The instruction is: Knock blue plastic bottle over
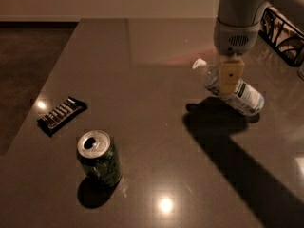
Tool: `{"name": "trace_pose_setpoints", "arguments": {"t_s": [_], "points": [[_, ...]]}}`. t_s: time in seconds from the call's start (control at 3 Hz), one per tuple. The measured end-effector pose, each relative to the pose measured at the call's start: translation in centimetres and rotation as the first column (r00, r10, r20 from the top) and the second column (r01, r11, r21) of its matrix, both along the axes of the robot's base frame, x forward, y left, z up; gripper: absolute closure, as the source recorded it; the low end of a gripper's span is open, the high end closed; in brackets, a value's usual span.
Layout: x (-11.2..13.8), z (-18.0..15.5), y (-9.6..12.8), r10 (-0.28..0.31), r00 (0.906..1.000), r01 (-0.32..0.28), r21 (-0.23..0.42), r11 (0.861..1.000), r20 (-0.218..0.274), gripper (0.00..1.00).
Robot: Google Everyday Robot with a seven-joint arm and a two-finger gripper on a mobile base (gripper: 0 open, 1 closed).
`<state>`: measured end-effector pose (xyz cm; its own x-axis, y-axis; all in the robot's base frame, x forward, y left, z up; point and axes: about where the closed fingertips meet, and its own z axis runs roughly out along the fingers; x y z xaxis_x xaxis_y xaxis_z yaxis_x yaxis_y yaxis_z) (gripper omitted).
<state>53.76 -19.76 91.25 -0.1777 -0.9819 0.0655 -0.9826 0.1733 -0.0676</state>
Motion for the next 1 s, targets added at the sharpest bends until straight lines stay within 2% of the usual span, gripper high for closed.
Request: {"name": "trace_pose_setpoints", "arguments": {"t_s": [0.33,1.0], "points": [[-0.6,-1.9,0.1,0.042,0.9978,-0.044,-0.038,0.998,-0.051,0.62],[-3.2,-4.6,1.5,0.127,0.9808,-0.136,-0.05,0.989,-0.148,0.16]]}}
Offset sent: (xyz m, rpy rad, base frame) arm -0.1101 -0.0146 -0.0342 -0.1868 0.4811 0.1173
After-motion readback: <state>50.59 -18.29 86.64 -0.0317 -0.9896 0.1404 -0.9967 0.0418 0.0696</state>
